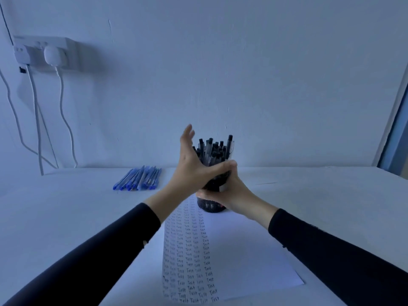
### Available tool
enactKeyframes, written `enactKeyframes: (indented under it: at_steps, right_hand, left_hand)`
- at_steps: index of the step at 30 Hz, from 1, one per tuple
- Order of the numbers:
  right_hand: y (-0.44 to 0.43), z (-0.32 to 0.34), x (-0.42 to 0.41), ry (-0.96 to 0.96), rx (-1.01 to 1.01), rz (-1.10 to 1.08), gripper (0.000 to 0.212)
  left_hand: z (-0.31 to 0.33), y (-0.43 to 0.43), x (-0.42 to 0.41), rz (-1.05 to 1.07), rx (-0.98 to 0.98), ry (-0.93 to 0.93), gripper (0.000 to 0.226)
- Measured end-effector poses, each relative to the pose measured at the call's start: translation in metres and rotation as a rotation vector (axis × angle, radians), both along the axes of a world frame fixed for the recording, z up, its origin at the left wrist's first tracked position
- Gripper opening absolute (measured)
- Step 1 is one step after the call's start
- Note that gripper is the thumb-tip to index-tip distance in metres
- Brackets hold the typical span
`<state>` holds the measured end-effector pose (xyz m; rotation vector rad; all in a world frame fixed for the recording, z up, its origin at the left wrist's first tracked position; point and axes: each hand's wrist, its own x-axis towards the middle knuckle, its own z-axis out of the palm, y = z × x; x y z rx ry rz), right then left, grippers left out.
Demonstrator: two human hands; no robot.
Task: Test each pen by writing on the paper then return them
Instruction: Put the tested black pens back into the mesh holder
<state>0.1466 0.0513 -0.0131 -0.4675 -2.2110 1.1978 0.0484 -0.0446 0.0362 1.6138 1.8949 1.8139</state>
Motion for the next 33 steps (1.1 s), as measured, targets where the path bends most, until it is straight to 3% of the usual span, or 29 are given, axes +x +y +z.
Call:
enactKeyframes:
  at_steps: [2,4,6,10,13,20,25,27,29,33]
  right_hand:
    - [0.002,0.003,0.002,-0.057,-0.038,0.055,0.086]
    - [0.001,0.004,0.003,-0.019,-0.050,0.087,0.070]
    - [0.000,0.007,0.004,0.011,-0.048,0.092,0.054]
    - [0.000,0.012,0.008,0.025,-0.060,0.108,0.045]
    - [0.002,0.012,0.009,0.022,-0.063,0.098,0.047]
    - [0.007,0.009,0.017,-0.062,-0.115,0.206,0.065]
    - [0.011,0.005,0.015,-0.080,-0.084,0.160,0.064]
    - [0.010,0.002,0.011,-0.053,-0.079,0.112,0.068]
    - [0.012,0.000,0.008,-0.037,-0.060,0.063,0.079]
    - [0.011,-0.002,0.005,-0.013,-0.057,0.031,0.087]
  left_hand:
    - [0.019,-0.010,-0.005,-0.031,0.043,0.261,0.100]
    - [0.034,-0.013,-0.005,-0.100,0.032,0.478,0.061]
    - [0.046,-0.007,-0.005,-0.124,-0.026,0.570,0.039]
    - [0.064,0.010,-0.006,-0.054,-0.167,0.643,0.031]
    - [0.060,0.010,-0.011,-0.085,-0.162,0.674,0.027]
    - [0.058,0.000,-0.019,-0.261,-0.319,0.556,0.042]
    - [0.034,-0.004,-0.022,-0.117,-0.278,0.269,0.103]
    - [0.018,-0.002,-0.020,-0.081,-0.248,0.090,0.103]
    - [0.014,-0.002,-0.027,-0.188,-0.169,-0.129,0.096]
    - [0.015,-0.007,-0.035,-0.352,-0.155,-0.291,0.078]
